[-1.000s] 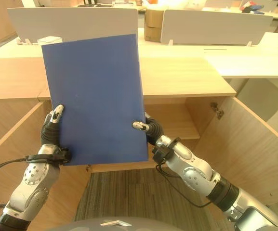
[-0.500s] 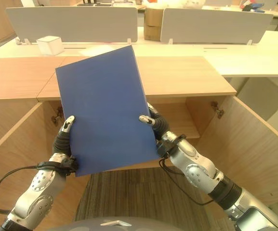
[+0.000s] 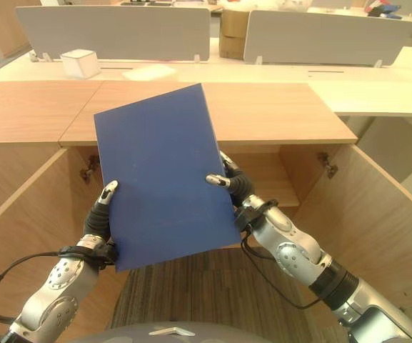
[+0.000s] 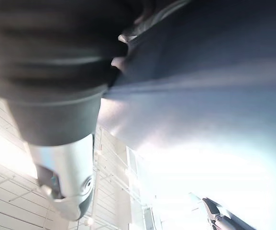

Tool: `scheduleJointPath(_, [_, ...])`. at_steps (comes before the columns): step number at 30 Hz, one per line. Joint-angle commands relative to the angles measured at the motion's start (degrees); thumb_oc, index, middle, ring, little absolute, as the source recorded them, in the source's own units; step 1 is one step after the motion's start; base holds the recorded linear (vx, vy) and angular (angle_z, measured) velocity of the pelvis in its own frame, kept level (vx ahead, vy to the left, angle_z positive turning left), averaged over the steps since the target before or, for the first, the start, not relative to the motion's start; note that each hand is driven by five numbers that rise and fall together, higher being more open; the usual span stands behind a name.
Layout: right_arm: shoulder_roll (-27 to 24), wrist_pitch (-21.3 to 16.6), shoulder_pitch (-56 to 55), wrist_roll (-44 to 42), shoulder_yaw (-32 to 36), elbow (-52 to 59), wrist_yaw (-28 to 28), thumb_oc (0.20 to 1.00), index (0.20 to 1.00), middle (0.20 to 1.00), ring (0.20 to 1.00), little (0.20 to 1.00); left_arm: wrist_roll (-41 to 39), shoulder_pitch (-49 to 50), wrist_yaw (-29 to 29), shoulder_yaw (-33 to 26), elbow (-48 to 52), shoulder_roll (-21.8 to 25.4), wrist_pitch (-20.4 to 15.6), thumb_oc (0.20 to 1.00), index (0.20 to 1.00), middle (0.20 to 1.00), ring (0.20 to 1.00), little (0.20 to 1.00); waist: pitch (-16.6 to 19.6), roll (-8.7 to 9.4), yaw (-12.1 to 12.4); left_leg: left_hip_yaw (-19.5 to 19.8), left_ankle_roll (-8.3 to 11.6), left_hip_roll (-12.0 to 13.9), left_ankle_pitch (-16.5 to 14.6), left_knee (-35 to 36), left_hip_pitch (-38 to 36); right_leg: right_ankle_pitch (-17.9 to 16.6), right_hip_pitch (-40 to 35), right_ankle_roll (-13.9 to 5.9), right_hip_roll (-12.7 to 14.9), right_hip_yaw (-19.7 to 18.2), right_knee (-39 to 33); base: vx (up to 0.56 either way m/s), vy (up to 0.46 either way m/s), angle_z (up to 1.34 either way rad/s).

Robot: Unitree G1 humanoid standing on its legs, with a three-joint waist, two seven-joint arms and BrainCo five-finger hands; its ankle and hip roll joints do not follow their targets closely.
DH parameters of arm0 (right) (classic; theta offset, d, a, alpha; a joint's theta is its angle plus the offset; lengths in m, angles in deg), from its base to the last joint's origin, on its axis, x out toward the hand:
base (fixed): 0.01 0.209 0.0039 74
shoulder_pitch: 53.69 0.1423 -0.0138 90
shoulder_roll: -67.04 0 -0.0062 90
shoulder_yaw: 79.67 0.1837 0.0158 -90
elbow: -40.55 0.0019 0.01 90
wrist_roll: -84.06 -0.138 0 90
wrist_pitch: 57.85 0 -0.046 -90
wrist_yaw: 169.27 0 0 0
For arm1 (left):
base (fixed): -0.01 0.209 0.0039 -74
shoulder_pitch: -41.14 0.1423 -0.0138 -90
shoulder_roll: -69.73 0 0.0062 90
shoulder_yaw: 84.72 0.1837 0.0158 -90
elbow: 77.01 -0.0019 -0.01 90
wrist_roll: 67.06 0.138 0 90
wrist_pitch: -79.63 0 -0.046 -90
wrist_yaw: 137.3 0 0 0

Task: Put the empty folder in the office cabinet

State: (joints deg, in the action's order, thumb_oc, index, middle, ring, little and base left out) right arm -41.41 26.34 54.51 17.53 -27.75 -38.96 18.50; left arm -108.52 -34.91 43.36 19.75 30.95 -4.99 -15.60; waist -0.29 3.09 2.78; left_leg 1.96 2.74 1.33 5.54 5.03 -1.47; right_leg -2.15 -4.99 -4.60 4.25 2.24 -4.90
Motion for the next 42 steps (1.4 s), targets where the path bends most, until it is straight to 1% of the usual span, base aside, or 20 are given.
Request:
scheduleJointPath(1, [1.19,0.09,5.63,-1.09,0.07,0.55,1.4,0.2,0.2,0.2,0.2,0.2,0.4,-2.0,-4.13,2.44,3.97,3.91,-2.36,0.2,0.2,0.2,0.2,0.2,1.22,2.1,0.52,-0.11,1.25,1.44,-4.94,-0.03,1.23,3.77,-0.93,-3.55,3.48,0.9,1.05,0.0,0.0,0.0])
scheduleJointPath(9, [0.82,2.79,4.12,-0.6,-3.15,0.16,3.38,0.2,0.2,0.2,0.2,0.2,1.01,-2.15,-4.73,3.2,2.82,3.57,-1.93,0.2,0.2,0.2,0.2,0.2,0.61,2.18,0.86,0.15,1.22,1.33,-4.92,-0.03,1.31,3.83,-0.79,-3.63,3.53,1.02,1.21,0.0,0.0,0.0])
scheduleJointPath(10, [0.82,2.79,4.11,-0.6,-3.15,0.16,3.38,0.2,0.2,0.2,0.2,0.2,1.01,-2.15,-4.73,3.2,2.81,3.56,-1.93,0.344,0.344,0.344,0.344,0.344,0.61,2.18,0.86,0.15,1.22,1.33,-4.92,-0.03,1.31,3.83,-0.79,-3.63,3.53,1.02,1.21,0.0,0.0,0.0])
scheduleJointPath(11, [0.8,3.22,3.66,-0.28,-3.33,-0.05,3.46,0.2,0.2,0.2,0.2,0.2,1.61,-2.05,-4.71,3.09,2.56,3.52,-1.8,1.0,1.0,1.0,1.0,1.0,0.56,2.2,0.87,0.21,1.22,1.31,-4.94,-0.03,1.34,3.82,-0.79,-3.63,3.54,1.05,1.18,0.0,0.0,0.0])
scheduleJointPath(15, [0.6,4.92,2.2,0.74,-4.74,-0.76,4.21,0.2,0.2,0.2,0.2,0.2,8.97,-2.24,-4.1,2.58,-0.33,3.7,-1.98,1.0,1.0,1.0,1.0,1.0,0.22,2.26,1.08,0.34,1.29,1.31,-4.88,-0.03,1.5,3.94,-0.82,-3.63,3.62,1.21,1.2,0.0,0.0,0.0])
scheduleJointPath(17, [0.6,5.68,1.48,1.39,-5.24,-1.02,4.83,0.2,0.2,0.2,0.2,0.2,14.0,-2.05,-3.59,1.87,-3.69,3.71,-2.12,1.0,1.0,1.0,1.0,1.0,0.01,2.37,1.28,0.47,1.33,1.3,-4.86,-0.03,1.58,3.97,-0.8,-3.6,3.64,1.32,1.23,0.0,0.0,0.0])
scheduleJointPath(18, [0.65,6.11,0.89,1.99,-5.9,-1.35,5.24,0.2,0.2,0.2,0.2,0.2,18.0,-1.55,-3.45,1.14,-7.14,3.58,-2.12,1.0,1.0,1.0,1.0,1.0,-0.26,2.39,1.52,0.59,1.34,1.33,-4.77,-0.03,1.68,3.98,-0.76,-3.59,3.66,1.39,1.28,0.0,0.0,0.0])
scheduleJointPath(19, [0.65,6.11,0.89,2.0,-5.91,-1.36,5.24,0.2,0.2,0.2,0.2,0.2,18.04,-1.56,-3.45,1.17,-7.2,3.55,-2.16,1.0,1.0,1.0,1.0,1.0,-0.26,2.38,1.51,0.6,1.34,1.33,-4.78,-0.03,1.67,3.99,-0.77,-3.59,3.66,1.39,1.28,0.0,0.0,0.0])
scheduleJointPath(22, [0.73,7.2,-0.06,3.19,-6.87,-1.7,5.87,0.2,0.2,0.2,0.2,0.2,23.92,-0.36,-3.2,-0.17,-13.35,2.99,-1.6,1.0,1.0,1.0,1.0,1.0,-0.74,2.51,2.04,0.91,1.33,1.33,-4.59,-0.03,1.9,4.12,-0.63,-3.63,3.65,1.57,1.32,0.0,0.0,0.01])
scheduleJointPath(25, [0.74,8.27,-1.16,5.85,-8.1,-2.13,6.99,0.2,0.2,0.2,0.2,0.2,30.52,0.38,-3.26,-1.02,-21.37,2.41,-1.13,1.0,1.0,1.0,1.0,1.0,-2.46,2.79,3.0,1.36,1.43,1.36,-3.97,-0.03,3.17,4.1,0.27,-3.79,3.78,2.12,1.52,-0.02,-0.004,0.04])
scheduleJointPath(26, [0.74,8.26,-1.15,5.87,-8.09,-2.16,7.01,0.2,0.2,0.2,0.2,0.2,30.57,0.3,-3.23,-0.97,-21.5,2.37,-1.21,1.0,1.0,1.0,1.0,1.0,-2.44,2.78,2.98,1.39,1.43,1.35,-3.96,-0.03,3.22,4.11,0.31,-3.79,3.79,2.14,1.55,-0.05,-0.012,0.04])
scheduleJointPath(27, [0.67,8.34,-1.05,6.59,-8.48,-2.32,7.39,0.2,0.2,0.2,0.2,0.2,32.36,-0.11,-3.22,-0.74,-23.73,2.33,-1.12,1.0,1.0,1.0,1.0,1.0,-3.32,2.88,3.39,1.57,1.47,1.33,-3.71,-0.03,3.84,4.14,0.88,-3.84,3.78,2.31,1.73,-0.15,-0.03,0.1])
scheduleJointPath(28, [0.8,7.66,-0.08,8.29,-9.21,-3.12,7.1,0.2,0.2,0.2,0.2,0.2,36.18,-1.54,-2.57,-0.06,-27.08,3.0,-1.18,1.0,1.0,1.0,1.0,1.0,-5.93,3.07,4.34,2.21,1.65,1.46,-2.82,-0.03,5.97,3.97,2.56,-3.93,3.86,2.85,2.22,-0.15,-0.03,0.14])
scheduleJointPath(29, [0.82,7.64,-0.01,8.31,-9.19,-3.18,7.12,0.2,0.2,0.2,0.2,0.2,36.22,-1.67,-2.54,-0.02,-27.19,2.96,-1.23,1.0,1.0,1.0,1.0,1.0,-5.93,3.07,4.33,2.24,1.66,1.46,-2.78,-0.03,6.06,3.99,2.67,-3.93,3.86,2.87,2.29,-0.21,-0.045,0.17])
scheduleJointPath(31, [1.71,6.91,1.54,9.89,-10.01,-4.59,6.69,0.2,0.2,0.2,0.2,0.2,38.75,-4.09,-1.53,1.27,-30.98,3.2,-1.36,1.0,1.0,1.0,1.0,1.0,-8.98,2.99,5.2,3.15,2.17,1.66,-1.44,-0.03,8.96,3.57,5.07,-3.92,3.66,3.47,2.8,-0.2,-0.049,0.16])
scheduleJointPath(33, [2.86,6.16,3.17,11.0,-10.64,-5.68,5.96,0.2,0.2,0.2,0.2,0.2,40.09,-5.82,-0.13,2.12,-33.89,3.12,-0.99,1.0,1.0,1.0,1.0,1.0,-10.85,2.91,5.86,3.88,2.64,1.85,-0.42,-0.03,11.06,3.08,6.7,-3.74,3.43,4.38,2.89,-0.15,-0.051,0.23])
scheduleJointPath(35, [4.87,5.43,5.07,12.15,-10.73,-7.98,4.7,0.2,0.2,0.2,0.2,0.2,41.47,-7.29,1.67,2.71,-38.03,2.43,-0.86,1.0,1.0,1.0,1.0,1.0,-12.25,2.8,6.08,4.47,3.04,1.97,0.25,-0.03,12.89,2.56,7.87,-3.66,3.18,5.15,2.56,-0.09,-0.033,0.23])
scheduleJointPath(38, [8.48,3.81,5.67,12.84,-8.57,-10.71,2.56,0.2,0.2,0.2,0.2,0.2,43.07,-7.26,3.46,2.74,-40.83,1.52,-0.62,1.0,1.0,1.0,1.0,1.0,-13.09,2.8,6.07,4.53,2.93,1.91,0.27,-0.03,14.0,2.05,8.46,-3.6,3.02,5.1,1.96,-0.03,-0.001,0.09])
scheduleJointPath(41, [12.41,1.07,5.67,12.2,-6.01,-13.78,-0.27,0.2,0.2,0.2,0.2,0.2,44.05,-7.86,5.87,3.04,-46.28,0.09,-0.7,1.0,1.0,1.0,1.0,1.0,-13.9,2.86,6.13,4.63,2.71,1.85,0.32,-0.03,15.08,1.83,9.22,-3.77,3.19,4.83,1.5,-0.04,0.006,-0.04])
scheduleJointPath(42, [14.07,-0.21,5.48,11.58,-4.06,-15.34,-1.5,0.2,0.2,0.2,0.2,0.2,44.33,-8.31,7.27,3.31,-48.47,-0.47,-0.36,1.0,1.0,1.0,1.0,1.0,-14.46,2.74,6.27,4.82,2.58,1.55,0.46,-0.03,16.01,1.67,10.15,-3.92,3.31,4.8,1.5,-0.07,0.008,-0.07])
